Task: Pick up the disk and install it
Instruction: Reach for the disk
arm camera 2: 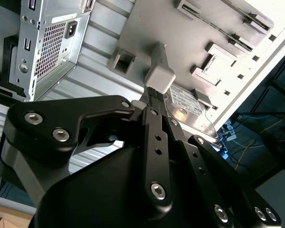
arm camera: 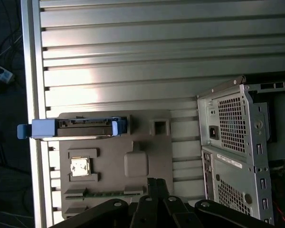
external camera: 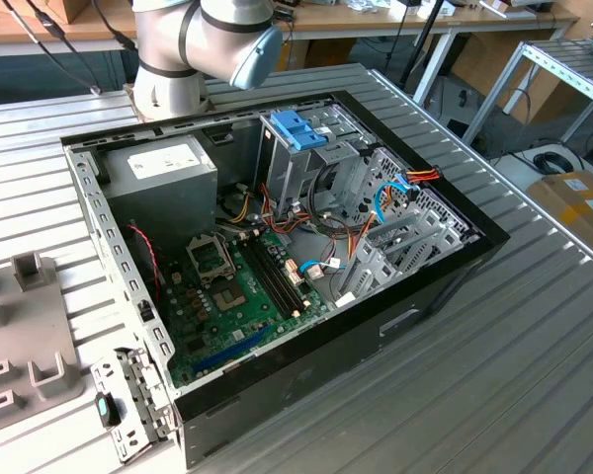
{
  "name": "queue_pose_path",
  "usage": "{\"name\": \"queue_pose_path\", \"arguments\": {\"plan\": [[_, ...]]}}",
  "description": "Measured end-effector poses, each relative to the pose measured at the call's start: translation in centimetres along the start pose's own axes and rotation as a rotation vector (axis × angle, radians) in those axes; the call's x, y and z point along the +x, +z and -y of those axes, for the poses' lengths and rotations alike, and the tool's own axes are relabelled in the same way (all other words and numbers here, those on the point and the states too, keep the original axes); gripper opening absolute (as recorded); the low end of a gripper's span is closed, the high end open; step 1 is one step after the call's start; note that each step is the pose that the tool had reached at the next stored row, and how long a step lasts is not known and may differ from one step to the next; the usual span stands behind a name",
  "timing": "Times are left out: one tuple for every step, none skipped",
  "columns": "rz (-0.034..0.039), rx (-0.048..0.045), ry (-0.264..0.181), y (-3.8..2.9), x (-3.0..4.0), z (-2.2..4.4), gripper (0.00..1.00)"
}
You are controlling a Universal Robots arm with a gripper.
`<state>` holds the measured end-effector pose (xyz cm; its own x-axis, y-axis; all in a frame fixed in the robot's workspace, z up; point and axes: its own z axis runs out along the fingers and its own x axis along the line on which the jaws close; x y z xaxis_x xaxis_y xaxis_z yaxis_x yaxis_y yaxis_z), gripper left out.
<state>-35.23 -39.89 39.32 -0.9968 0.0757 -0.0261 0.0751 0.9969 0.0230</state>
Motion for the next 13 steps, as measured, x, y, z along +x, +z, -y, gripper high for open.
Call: {"name": "queue_pose_path", "arguments": {"plan": [[0.0001, 0.0000, 0.000, 0.00, 0.04, 0.00, 0.11], [0.0001, 0.0001, 0.000, 0.00, 0.08, 0.01, 0.11], [0.0000, 0.0001, 0.000, 0.00, 0.11, 0.01, 0.11], [0.0000, 0.0003, 0.000, 0.00, 0.21, 0.02, 0.11], [0.0001, 0.0003, 0.000, 0.00, 0.25, 0.02, 0.11], [0.0000, 0.0004, 0.000, -0.01, 0.29, 0.02, 0.11], [0.0000, 0.0005, 0.000, -0.01, 0.36, 0.03, 0.11], [0.0001, 0.0005, 0.000, -0.01, 0.43, 0.03, 0.11], [0.0000, 0.0007, 0.000, -0.01, 0.48, 0.04, 0.11], [0.0001, 0.0007, 0.000, -0.01, 0.53, 0.04, 0.11], [0.0001, 0.0009, 0.000, -0.01, 0.57, 0.04, 0.11], [0.0001, 0.0009, 0.000, -0.01, 0.60, 0.04, 0.11], [0.0001, 0.0010, 0.000, -0.01, 0.63, 0.05, 0.11]]}}
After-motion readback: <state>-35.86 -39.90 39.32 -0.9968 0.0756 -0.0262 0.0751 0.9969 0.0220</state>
